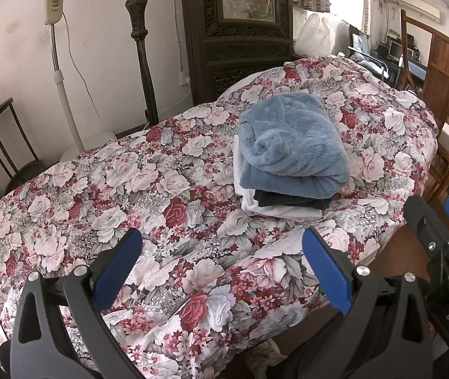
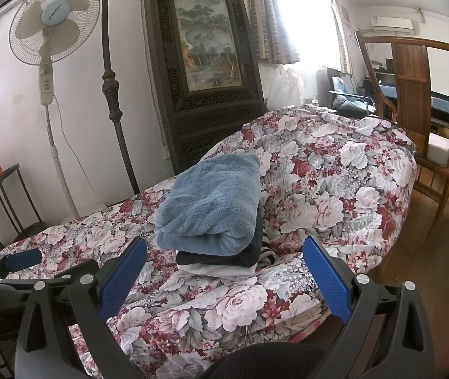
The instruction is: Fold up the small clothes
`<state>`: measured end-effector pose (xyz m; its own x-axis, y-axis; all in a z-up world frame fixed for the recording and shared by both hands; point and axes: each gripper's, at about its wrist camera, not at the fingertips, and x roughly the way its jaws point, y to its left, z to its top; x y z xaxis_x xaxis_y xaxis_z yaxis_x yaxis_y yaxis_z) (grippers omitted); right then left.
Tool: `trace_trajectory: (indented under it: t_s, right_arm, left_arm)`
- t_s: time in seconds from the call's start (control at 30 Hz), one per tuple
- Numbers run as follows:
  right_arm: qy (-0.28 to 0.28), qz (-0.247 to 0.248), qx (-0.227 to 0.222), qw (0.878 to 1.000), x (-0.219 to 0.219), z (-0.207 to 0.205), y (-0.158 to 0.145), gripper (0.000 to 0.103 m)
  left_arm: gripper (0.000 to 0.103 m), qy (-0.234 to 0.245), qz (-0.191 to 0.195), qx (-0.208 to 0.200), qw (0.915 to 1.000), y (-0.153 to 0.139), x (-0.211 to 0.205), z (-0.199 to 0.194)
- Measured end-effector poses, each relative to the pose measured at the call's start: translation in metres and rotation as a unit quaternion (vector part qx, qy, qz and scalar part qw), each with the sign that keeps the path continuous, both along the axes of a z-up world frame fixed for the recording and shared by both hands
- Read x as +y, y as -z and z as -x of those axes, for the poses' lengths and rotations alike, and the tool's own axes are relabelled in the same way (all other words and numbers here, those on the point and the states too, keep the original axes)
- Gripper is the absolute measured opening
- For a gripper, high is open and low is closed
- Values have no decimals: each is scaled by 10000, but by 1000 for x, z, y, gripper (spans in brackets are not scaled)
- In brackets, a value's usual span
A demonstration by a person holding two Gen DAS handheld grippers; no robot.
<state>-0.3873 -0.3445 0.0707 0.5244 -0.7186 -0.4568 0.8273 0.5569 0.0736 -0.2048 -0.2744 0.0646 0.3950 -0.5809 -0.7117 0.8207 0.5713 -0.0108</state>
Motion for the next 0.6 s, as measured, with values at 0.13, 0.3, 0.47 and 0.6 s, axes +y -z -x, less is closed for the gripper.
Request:
trace_trajectory:
  t_s: [0.13, 0.3, 0.47, 0.6]
  right_arm:
    - [1, -5, -2, 10000, 0, 0, 0, 100]
    - [-1, -11, -6, 10000, -1, 0, 0, 100]
    - [0, -11, -5, 10000, -1, 0, -1, 100]
    - [-1, -24, -12, 10000, -1, 0, 0, 100]
  left_arm:
    - [99, -1, -4, -6, 10000, 0, 0, 0]
    - [99, -6, -8, 0, 10000, 0, -1, 0]
    - [99, 0, -9, 21, 10000, 0, -2, 0]
    - [99, 5, -7, 5, 10000, 0, -1, 0]
